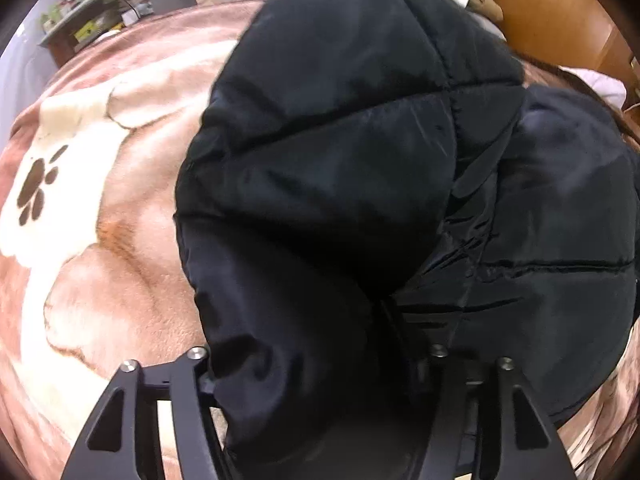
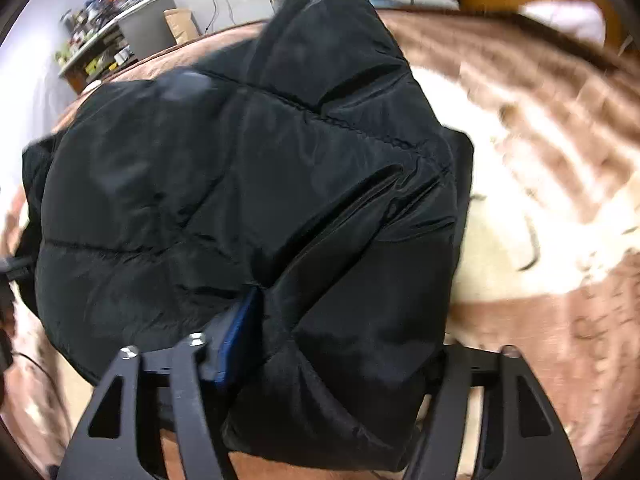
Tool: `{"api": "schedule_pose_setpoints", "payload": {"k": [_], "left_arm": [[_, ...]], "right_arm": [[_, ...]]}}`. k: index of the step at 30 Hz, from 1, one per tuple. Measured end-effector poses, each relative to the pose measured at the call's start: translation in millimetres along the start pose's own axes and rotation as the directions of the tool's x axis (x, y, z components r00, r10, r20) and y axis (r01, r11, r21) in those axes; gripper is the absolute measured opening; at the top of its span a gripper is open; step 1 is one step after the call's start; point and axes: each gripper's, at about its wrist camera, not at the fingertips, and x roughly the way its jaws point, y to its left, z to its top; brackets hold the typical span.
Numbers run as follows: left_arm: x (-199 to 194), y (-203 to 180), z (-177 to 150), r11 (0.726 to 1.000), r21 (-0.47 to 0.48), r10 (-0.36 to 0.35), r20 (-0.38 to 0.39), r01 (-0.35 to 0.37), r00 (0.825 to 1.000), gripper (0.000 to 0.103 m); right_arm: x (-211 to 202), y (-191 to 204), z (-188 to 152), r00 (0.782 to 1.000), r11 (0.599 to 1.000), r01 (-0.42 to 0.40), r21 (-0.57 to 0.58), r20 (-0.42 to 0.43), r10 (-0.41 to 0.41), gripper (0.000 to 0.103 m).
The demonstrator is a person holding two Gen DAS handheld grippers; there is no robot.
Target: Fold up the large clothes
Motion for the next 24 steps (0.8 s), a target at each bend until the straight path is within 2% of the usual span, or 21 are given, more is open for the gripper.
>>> {"api": "schedule_pose_setpoints", "payload": {"k": [1,3,6,8,11,12,13,15,17,19,20,22,24], "left_arm": [[4.6,-0.4,2.6,1.0,0.003,-0.012,-0.009,0.012,1.0,0.068],[12.1,9.0,5.1,0.999,-0.015,-0.046,-0.024,0.046,0.999,0.076],[25.9,23.1,5.0,0.989,-0.098,-0.117,-0.055,0.112,0.992,0.085],[30.5,25.1,3.8,0.985,-0.107,-0.144,-0.059,0.137,0.988,0.086],[36.1,23.3,2.0,0.986,-0.094,-0.148,-0.072,0.141,0.986,0.085],[38.0,18.7,3.3,0.985,-0.09,-0.156,-0.077,0.149,0.985,0.08],[38.5,15.4,5.0,0.983,-0.085,-0.167,-0.077,0.16,0.983,0.077],[34.1,9.7,6.1,0.985,-0.066,-0.165,-0.071,0.161,0.984,0.065],[30.5,1.2,7.8,0.99,-0.04,-0.138,-0.055,0.136,0.989,0.057],[24.9,-10.4,7.2,0.993,-0.025,-0.116,-0.035,0.115,0.993,0.047],[21.8,-14.1,7.6,0.995,-0.015,-0.103,-0.027,0.102,0.994,0.042],[13.2,-18.9,8.2,0.996,-0.019,-0.086,-0.009,0.085,0.996,0.037],[3.0,-19.5,7.6,0.998,-0.005,-0.067,0.017,0.067,0.998,0.031]], "right_arm": [[8.2,-8.7,2.2,0.999,0.999,-0.029,0.018,-0.012,0.03,0.083],[18.0,-17.1,2.1,0.998,0.998,-0.06,0.03,-0.015,0.061,0.09],[29.6,-25.7,0.2,0.992,0.991,-0.12,0.055,-0.023,0.121,0.094],[34.8,-30.2,0.9,0.987,0.986,-0.157,0.063,-0.032,0.159,0.094],[40.7,-39.9,2.4,0.977,0.976,-0.206,0.069,-0.042,0.209,0.093],[41.3,-40.4,3.3,0.976,0.976,-0.209,0.064,-0.044,0.212,0.092],[41.3,-40.6,4.1,0.976,0.976,-0.211,0.06,-0.046,0.213,0.087],[40.2,-41.4,5.7,0.973,0.972,-0.226,0.058,-0.039,0.229,0.076],[36.7,-37.3,3.3,0.972,0.972,-0.23,0.045,-0.025,0.232,0.066],[30.0,-32.8,1.3,0.975,0.975,-0.223,0.025,-0.004,0.223,0.048],[23.1,-27.3,-3.3,0.977,0.977,-0.214,0.013,0.006,0.214,0.044],[10.9,-13.2,-5.4,0.987,0.987,-0.154,-0.039,0.035,0.155,0.033],[1.4,-0.6,-6.6,0.993,0.992,-0.093,-0.084,0.059,0.098,0.027]]}}
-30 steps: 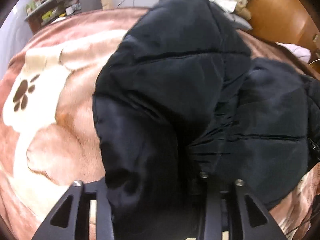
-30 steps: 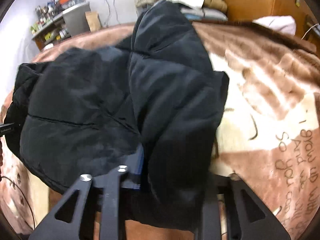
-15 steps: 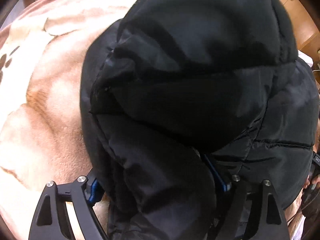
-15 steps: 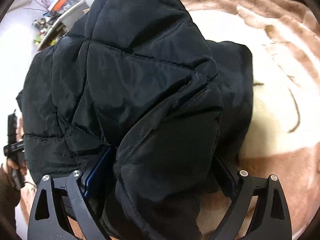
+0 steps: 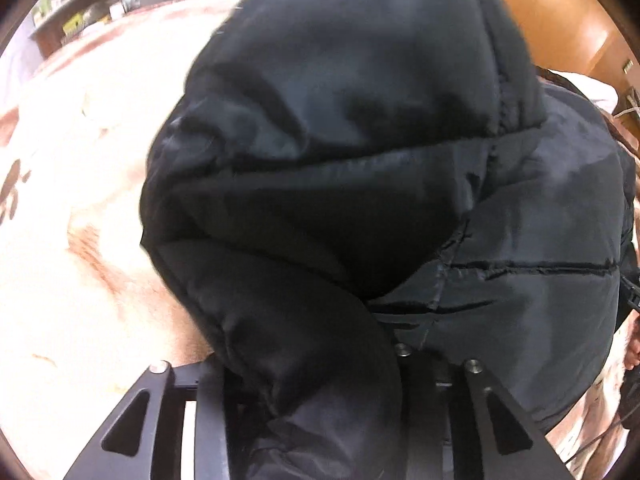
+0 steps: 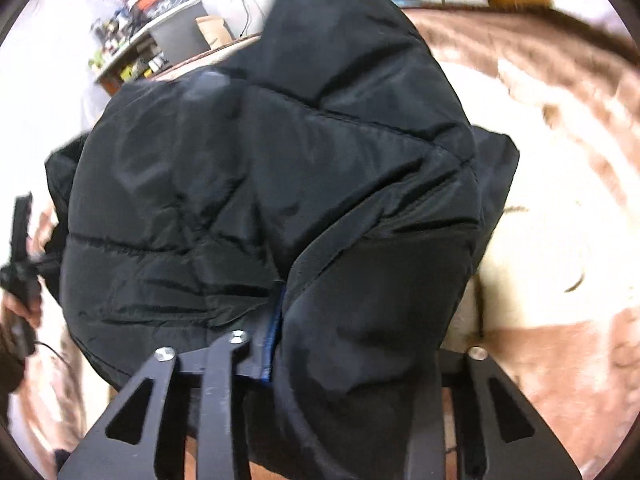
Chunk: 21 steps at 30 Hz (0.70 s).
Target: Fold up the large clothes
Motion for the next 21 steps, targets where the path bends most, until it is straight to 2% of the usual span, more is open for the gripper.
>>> {"api": "schedule_pose_setpoints", "payload": {"k": [2,7,13,17,18,21], "left_arm": [[-16.5,-4.2,-6.3,1.0,-0.011,-0.009,0.032,0.01,0.999,0.03],[-52.7,6.6,-6.8,0.997,-0.033,-0.064,0.112,0.068,0.992,0.027],[-93.9,31.7,0.4,0.996,-0.011,-0.089,0.199,0.093,0.976,0.025],[-129.7,55.3,6.2,0.996,-0.009,-0.087,0.271,0.093,0.959,0.024],[-134.6,50.4,1.0,0.996,0.004,-0.086,0.279,0.089,0.956,0.024],[-122.9,49.7,4.2,0.999,0.003,-0.038,0.246,0.039,0.968,0.024]], "right_arm": [[-13.0,12.3,2.0,0.998,0.997,0.052,-0.049,0.042,-0.05,0.023],[-44.2,34.6,3.8,0.987,0.993,0.089,-0.078,0.138,-0.077,0.015],[-84.5,58.4,4.9,0.966,0.996,0.04,-0.082,0.258,-0.017,0.012],[-98.0,95.0,10.8,0.946,0.989,-0.005,-0.15,0.321,0.053,0.01],[-101.2,107.4,12.8,0.939,0.984,-0.008,-0.178,0.337,0.068,0.01],[-91.1,119.1,16.6,0.947,0.989,-0.019,-0.144,0.315,0.064,0.011]]}}
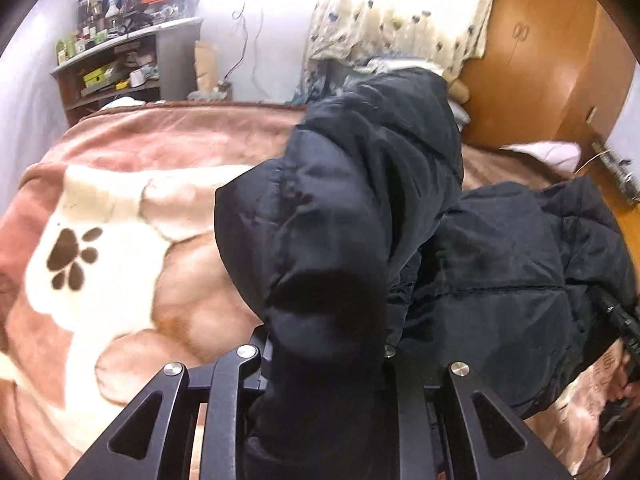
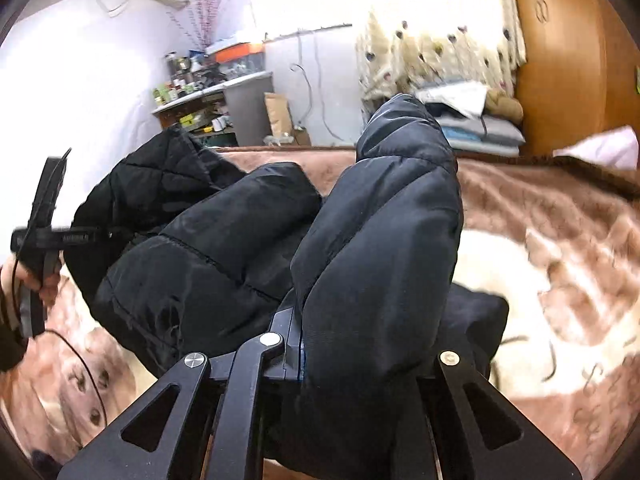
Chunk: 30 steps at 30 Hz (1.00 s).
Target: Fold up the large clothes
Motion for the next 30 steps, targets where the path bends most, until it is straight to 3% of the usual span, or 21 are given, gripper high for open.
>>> {"api": "schedule_pose_setpoints", "payload": {"k": [1,5,7,8,11,13,15,17,18,21,25,28,30], "left_arm": [[6.2,-2.0,-19.0,1.0,-0.004,0.01,-0.023,-0.01,1.0,0.024],[28.7,27.5,-40.0,0.998,-0.053,0.029,-0.104,-0.034,0.994,0.028],[38.0,38.5,-51.2,0.998,-0.05,0.041,-0.112,-0.047,0.993,0.032],[41.1,40.1,-55.3,0.998,-0.048,0.041,-0.117,-0.047,0.992,0.034],[50.0,47.3,-58.3,0.997,-0.058,0.043,-0.142,-0.052,0.989,0.038],[52.2,47.2,-54.5,0.997,-0.044,0.054,-0.148,-0.061,0.988,0.039],[52.3,44.0,-53.1,0.998,-0.023,0.06,-0.154,-0.064,0.986,0.04],[57.2,35.0,-46.4,0.997,0.002,0.07,-0.155,-0.071,0.985,0.043],[59.0,32.5,-45.1,0.997,0.01,0.073,-0.161,-0.073,0.984,0.045],[70.5,28.4,-43.8,0.996,0.014,0.084,-0.176,-0.082,0.981,0.046],[84.2,39.2,-44.4,0.997,0.016,0.076,-0.189,-0.074,0.979,0.047],[91.1,38.7,-39.9,0.996,0.03,0.084,-0.195,-0.079,0.977,0.047],[95.0,37.8,-38.1,0.996,0.038,0.087,-0.2,-0.081,0.976,0.047]], "right_arm": [[4.2,-6.1,-5.5,0.999,0.999,0.007,0.042,-0.033,-0.006,0.011],[19.0,-35.0,-37.9,0.982,0.987,0.119,0.112,-0.162,-0.1,0.017],[20.4,-45.8,-43.7,0.968,0.979,0.173,0.109,-0.2,-0.149,0.04],[24.4,-53.6,-46.8,0.96,0.974,0.194,0.113,-0.229,-0.165,0.043],[38.9,-80.5,-53.8,0.949,0.962,0.163,0.22,-0.301,-0.091,0.06],[43.7,-92.4,-55.1,0.946,0.955,0.184,0.232,-0.305,-0.108,0.078],[42.4,-98.0,-58.3,0.947,0.958,0.199,0.207,-0.293,-0.133,0.08],[48.0,-108.3,-62.4,0.956,0.962,0.147,0.229,-0.284,-0.079,0.096],[59.9,-117.9,-67.1,0.94,0.958,0.157,0.241,-0.335,-0.069,0.103],[83.6,-140.8,-80.0,0.919,0.928,0.069,0.365,-0.386,0.084,0.103],[98.4,-141.4,-87.1,0.924,0.93,0.002,0.368,-0.356,0.139,0.103],[103.5,-147.2,-92.2,0.913,0.923,-0.049,0.381,-0.358,0.196,0.103],[110.3,-156.6,-93.1,0.892,0.908,-0.093,0.407,-0.372,0.258,0.103]]}}
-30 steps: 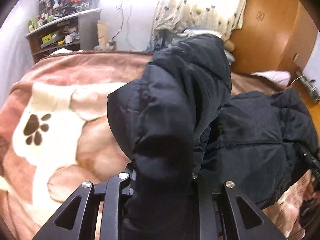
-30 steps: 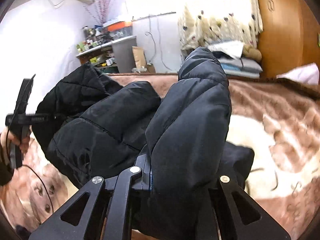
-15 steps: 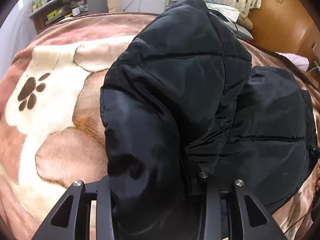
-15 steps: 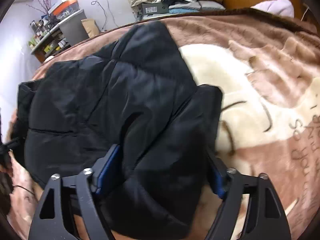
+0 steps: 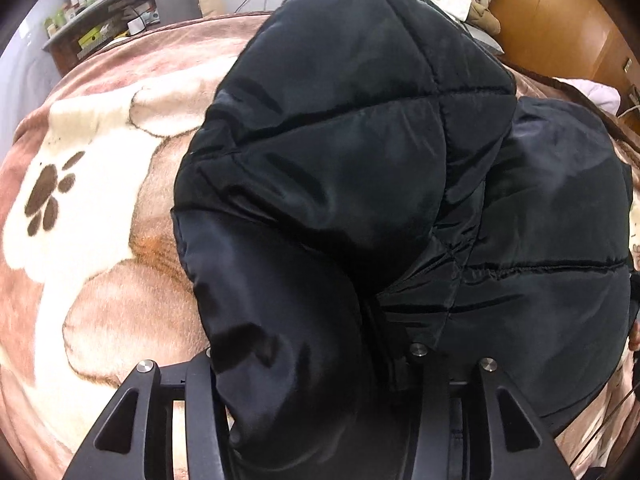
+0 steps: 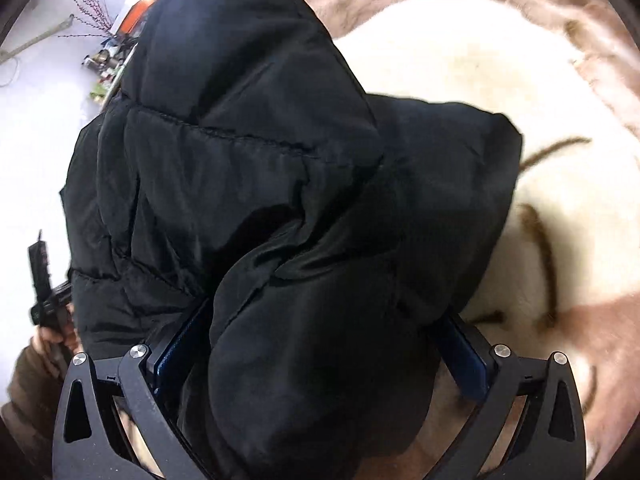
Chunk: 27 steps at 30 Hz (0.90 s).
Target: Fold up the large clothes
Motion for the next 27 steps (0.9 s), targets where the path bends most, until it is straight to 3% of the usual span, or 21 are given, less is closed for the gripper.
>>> {"api": "schedule_pose_setpoints", "payload": {"k": [5,10,11,13,15,18,22,27], "left_arm": [[3.4,-0.7,2.4,1.0,-0.009,0.0,-0.006,0.0,1.0,0.048],[6.3,1.5,2.8,1.0,-0.022,-0.005,-0.006,0.005,1.0,0.048],[6.0,1.0,3.1,1.0,-0.022,-0.004,-0.007,0.004,1.0,0.047],[6.6,0.4,2.6,1.0,-0.021,0.003,0.0,-0.003,1.0,0.045],[3.3,-5.3,2.3,1.0,-0.003,0.029,0.013,-0.029,0.999,0.036],[-12.2,-14.6,2.0,0.998,0.024,0.053,0.053,-0.054,0.997,0.028],[-36.8,-4.6,4.3,0.999,-0.027,-0.02,0.1,0.023,0.995,0.026],[-73.4,-6.0,10.6,0.998,0.004,-0.057,0.185,0.057,0.981,0.024]], "right_arm": [[5.6,-0.3,4.6,0.998,0.999,-0.033,-0.034,-0.048,0.031,0.098],[-11.4,4.7,0.6,0.996,0.995,-0.083,-0.064,0.019,0.084,0.057],[-14.9,6.5,-0.9,0.996,0.994,-0.087,-0.065,0.032,0.089,0.055],[-16.5,13.3,1.2,0.997,0.995,-0.051,-0.086,0.058,0.056,0.05],[-17.5,21.4,-0.2,0.997,0.996,-0.006,-0.089,0.077,0.013,0.044],[-31.5,48.9,-0.5,0.985,0.981,0.109,-0.161,0.151,-0.084,0.033],[-59.1,69.0,-7.3,0.97,0.976,0.113,-0.185,0.233,-0.069,0.027],[-89.2,103.9,-10.3,0.947,0.964,0.112,-0.241,0.32,-0.03,0.025]]}}
